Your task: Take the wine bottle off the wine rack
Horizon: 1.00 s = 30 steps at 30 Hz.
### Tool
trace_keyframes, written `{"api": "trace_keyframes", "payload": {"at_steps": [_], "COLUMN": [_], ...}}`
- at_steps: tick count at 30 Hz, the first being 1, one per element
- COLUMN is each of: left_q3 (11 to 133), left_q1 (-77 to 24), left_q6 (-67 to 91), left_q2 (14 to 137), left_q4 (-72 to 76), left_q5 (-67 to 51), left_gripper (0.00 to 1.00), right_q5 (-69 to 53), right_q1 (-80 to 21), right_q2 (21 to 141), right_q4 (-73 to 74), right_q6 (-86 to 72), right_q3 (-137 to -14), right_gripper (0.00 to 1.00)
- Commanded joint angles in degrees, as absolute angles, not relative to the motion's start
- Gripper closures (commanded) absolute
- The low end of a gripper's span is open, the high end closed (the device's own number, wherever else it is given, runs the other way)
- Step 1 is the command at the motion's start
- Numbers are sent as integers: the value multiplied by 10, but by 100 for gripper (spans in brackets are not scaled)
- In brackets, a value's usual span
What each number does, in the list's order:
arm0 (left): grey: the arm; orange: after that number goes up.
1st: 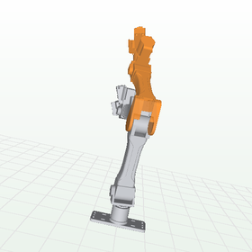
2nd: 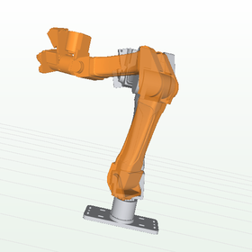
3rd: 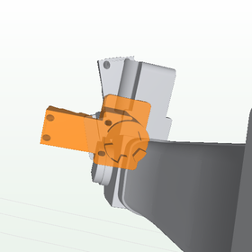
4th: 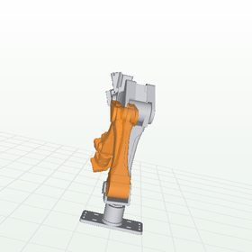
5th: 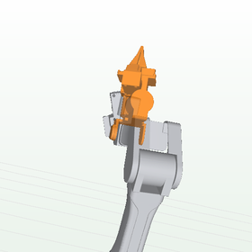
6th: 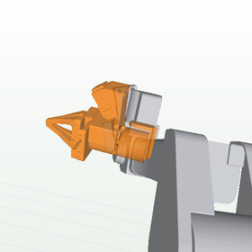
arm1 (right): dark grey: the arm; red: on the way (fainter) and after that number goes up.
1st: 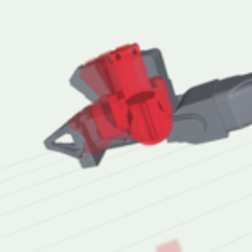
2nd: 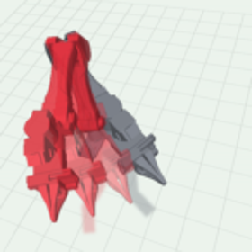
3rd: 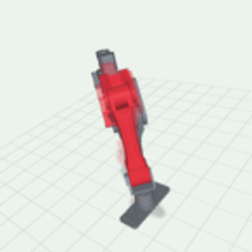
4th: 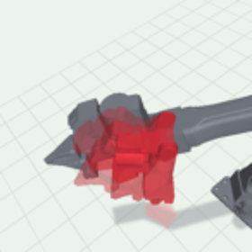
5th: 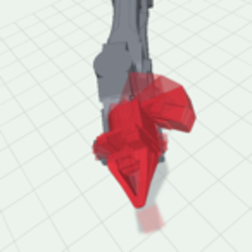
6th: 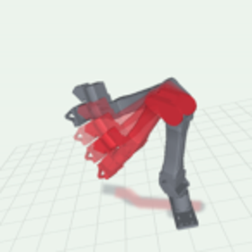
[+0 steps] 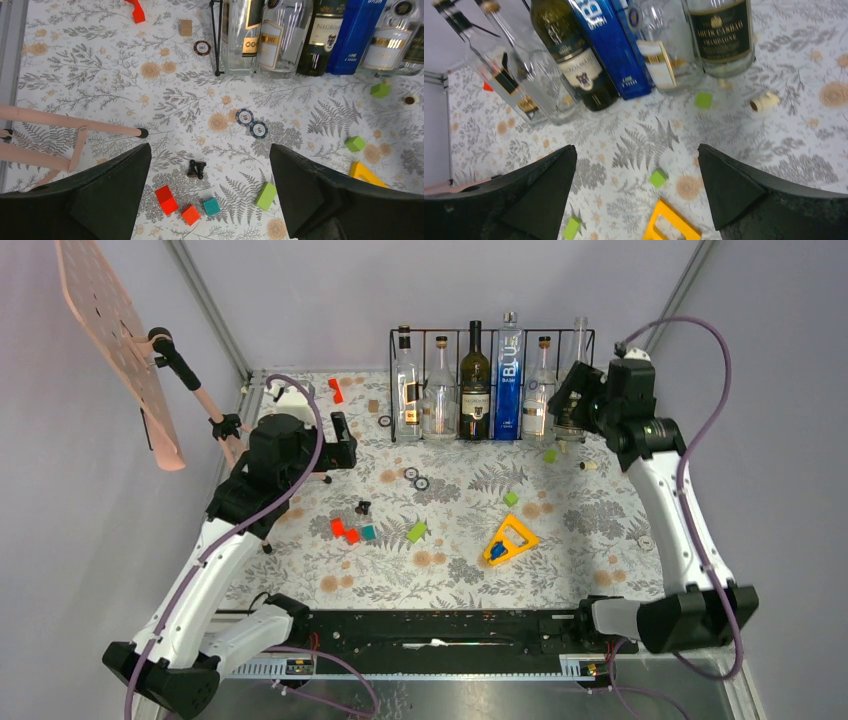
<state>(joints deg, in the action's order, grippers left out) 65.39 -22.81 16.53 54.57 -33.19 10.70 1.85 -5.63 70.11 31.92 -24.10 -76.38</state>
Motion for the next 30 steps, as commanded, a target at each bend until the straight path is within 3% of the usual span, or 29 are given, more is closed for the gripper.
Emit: {"api": "trace_keyframes", "payload": {"at_steps": [1, 8, 19, 22, 30], "left_q3": [636, 612, 585, 593, 589], "left_q1": [-225, -225, -225, -225, -225], "left_q6": [150, 136, 118, 117, 120], "left_q2": [548, 541, 504, 505, 493], "left_q4": [-298, -286, -266, -270, -270], "left_q5": [107, 114, 98, 94, 98], "left_gripper": [1, 1, 1, 1, 1], "right_q5": [5, -24, 24, 45, 57], "right_q1": [-55, -71, -121, -126, -132], "right_q2": [794, 963, 1227, 1265, 1293], "right_q4": [283, 316, 433, 415, 332], "right_q6": [-239, -200, -129, -121, -90], "right_q3": [-867, -1074, -1444, -1473, -1413], "right_gripper": [4, 6, 0, 0, 0]}}
